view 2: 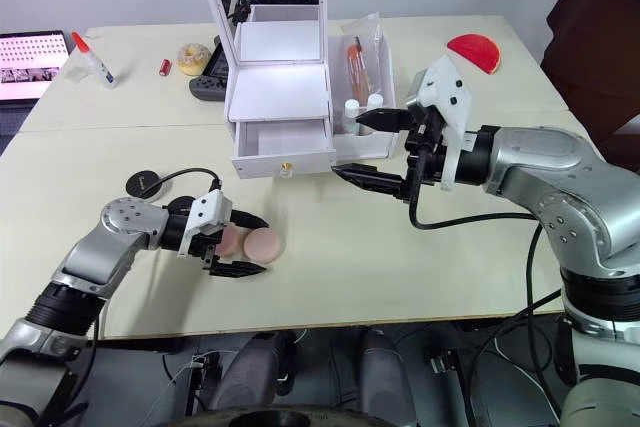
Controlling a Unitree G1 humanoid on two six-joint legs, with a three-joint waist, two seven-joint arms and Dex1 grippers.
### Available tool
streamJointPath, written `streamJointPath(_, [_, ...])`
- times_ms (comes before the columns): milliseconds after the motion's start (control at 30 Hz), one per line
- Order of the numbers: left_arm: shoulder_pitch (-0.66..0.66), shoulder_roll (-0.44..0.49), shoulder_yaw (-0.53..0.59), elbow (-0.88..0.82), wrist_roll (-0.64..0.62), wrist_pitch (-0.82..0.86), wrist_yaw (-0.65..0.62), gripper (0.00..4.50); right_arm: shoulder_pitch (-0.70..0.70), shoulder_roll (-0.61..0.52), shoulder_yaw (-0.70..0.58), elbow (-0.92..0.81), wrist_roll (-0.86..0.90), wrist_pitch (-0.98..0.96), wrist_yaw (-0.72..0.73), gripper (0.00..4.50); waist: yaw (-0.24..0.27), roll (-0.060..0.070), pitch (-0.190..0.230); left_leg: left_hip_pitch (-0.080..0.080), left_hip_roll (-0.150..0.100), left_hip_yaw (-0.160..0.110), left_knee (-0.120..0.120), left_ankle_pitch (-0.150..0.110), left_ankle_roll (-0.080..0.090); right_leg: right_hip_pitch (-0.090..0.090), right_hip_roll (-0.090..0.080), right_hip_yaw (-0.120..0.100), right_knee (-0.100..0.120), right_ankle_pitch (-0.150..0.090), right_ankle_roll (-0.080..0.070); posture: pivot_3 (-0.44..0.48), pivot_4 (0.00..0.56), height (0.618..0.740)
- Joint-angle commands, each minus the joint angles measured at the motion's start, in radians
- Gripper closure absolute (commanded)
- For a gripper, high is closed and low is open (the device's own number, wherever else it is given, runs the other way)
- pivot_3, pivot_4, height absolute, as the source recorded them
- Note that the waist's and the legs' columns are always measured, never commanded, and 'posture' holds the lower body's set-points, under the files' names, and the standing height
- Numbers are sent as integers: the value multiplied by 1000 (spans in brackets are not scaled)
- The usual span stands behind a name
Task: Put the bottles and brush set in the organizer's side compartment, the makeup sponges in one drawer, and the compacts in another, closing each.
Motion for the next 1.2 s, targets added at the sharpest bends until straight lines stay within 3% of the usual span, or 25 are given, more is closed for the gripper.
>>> streamJointPath(33, [11, 1, -7, -31, -8, 26, -4, 278, -22, 2, -19, -12, -2, -18, -1, 0, 0, 0, 0, 0, 0, 0, 0, 0, 0, 0, 0, 0, 0, 0, 0, 0, 150, 737])
streamJointPath(167, [17, 6, 1, -51, -14, 51, -2, 1853, -21, 8, -20, -14, -1, -15, -7, 0, -2, 0, 0, 0, 0, 0, 0, 0, 0, 0, 0, 0, 0, 0, 0, 0, 150, 737])
streamJointPath(400, [22, 18, 32, -114, -52, 84, -8, 1865, -15, 14, -12, -11, -10, -22, -3, 0, -2, 0, 0, 0, 0, 0, 0, 0, 0, 0, 0, 0, 0, 0, 0, 0, 150, 737])
streamJointPath(667, [-25, 143, 224, -343, -346, 388, -28, 1865, -8, 7, -21, 7, -33, -34, 5, 0, -6, 0, 0, 0, 0, -1, 0, 0, 0, 0, 0, 0, 0, 0, 0, 0, 150, 737])
streamJointPath(800, [-138, 187, 311, -320, -443, 484, 0, 1865, -11, 10, -35, 16, -32, -40, 15, 0, -9, 0, 0, 0, 0, -1, 0, 0, 0, 0, 0, 0, 0, 0, 0, 0, 150, 737])
streamJointPath(867, [-250, 166, 316, -234, -433, 498, 49, 1865, -11, 18, -28, 24, -42, -47, 13, 0, -8, 0, 0, 0, 0, -1, 0, 0, 0, 1, 1, 0, 0, 0, 1, 0, 150, 737])
streamJointPath(1000, [-479, 86, 241, 27, -290, 390, 113, 1865, -7, 34, -4, 26, -64, -64, 9, 0, -2, -1, 0, 0, -1, -2, 2, 0, 0, 2, 2, -1, 1, 0, 1, 0, 150, 737])
streamJointPath(1200, [-525, 29, 140, 209, -164, 232, 36, 1865, -7, 49, 6, 9, -70, -61, -6, 0, -24, -1, 0, 1, -1, -1, 1, 0, 1, 2, 2, 0, 1, 1, 3, 0, 150, 737])
